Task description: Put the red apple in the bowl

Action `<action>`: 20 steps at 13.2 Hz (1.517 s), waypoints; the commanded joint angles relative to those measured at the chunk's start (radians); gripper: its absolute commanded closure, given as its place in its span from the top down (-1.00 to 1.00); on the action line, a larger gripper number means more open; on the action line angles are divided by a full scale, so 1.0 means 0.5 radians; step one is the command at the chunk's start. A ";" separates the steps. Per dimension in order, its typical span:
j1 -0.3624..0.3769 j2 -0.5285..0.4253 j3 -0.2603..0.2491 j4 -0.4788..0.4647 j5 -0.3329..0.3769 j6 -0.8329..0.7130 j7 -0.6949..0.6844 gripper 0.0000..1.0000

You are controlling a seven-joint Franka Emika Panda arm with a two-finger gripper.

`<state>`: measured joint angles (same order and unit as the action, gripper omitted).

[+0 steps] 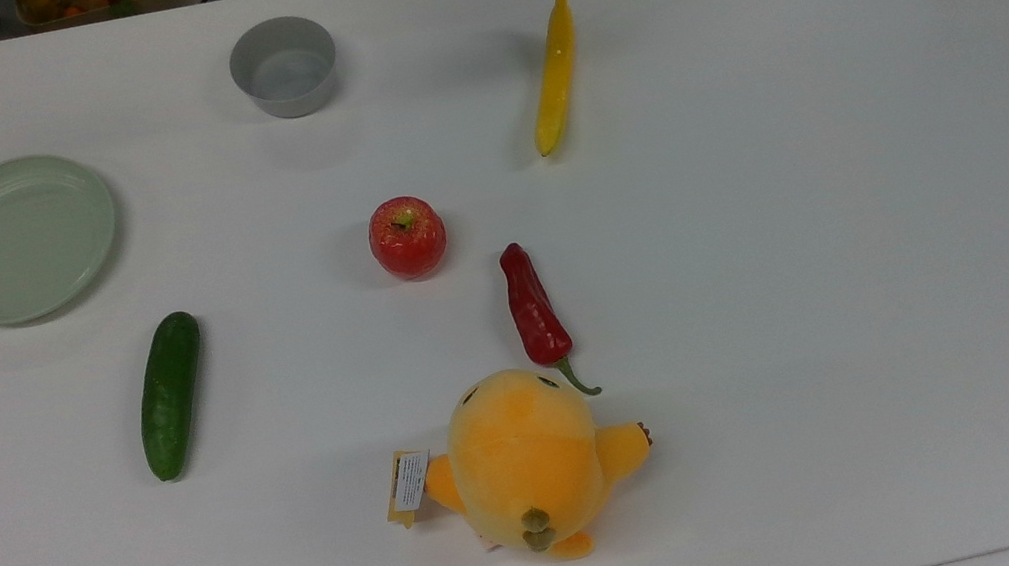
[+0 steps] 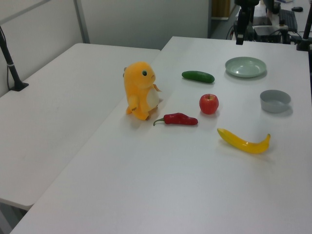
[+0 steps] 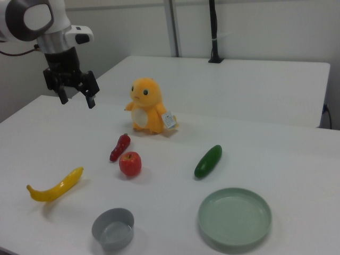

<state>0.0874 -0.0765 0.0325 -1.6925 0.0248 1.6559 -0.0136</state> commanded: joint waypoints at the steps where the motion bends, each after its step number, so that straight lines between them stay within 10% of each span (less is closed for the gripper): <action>1: 0.006 0.150 -0.013 0.117 0.003 -0.011 -0.049 1.00; 20: -0.058 0.806 -0.025 -0.198 -0.212 0.888 -0.172 1.00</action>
<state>0.0555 0.3047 0.0246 -1.7676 -0.0395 2.0606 -0.0770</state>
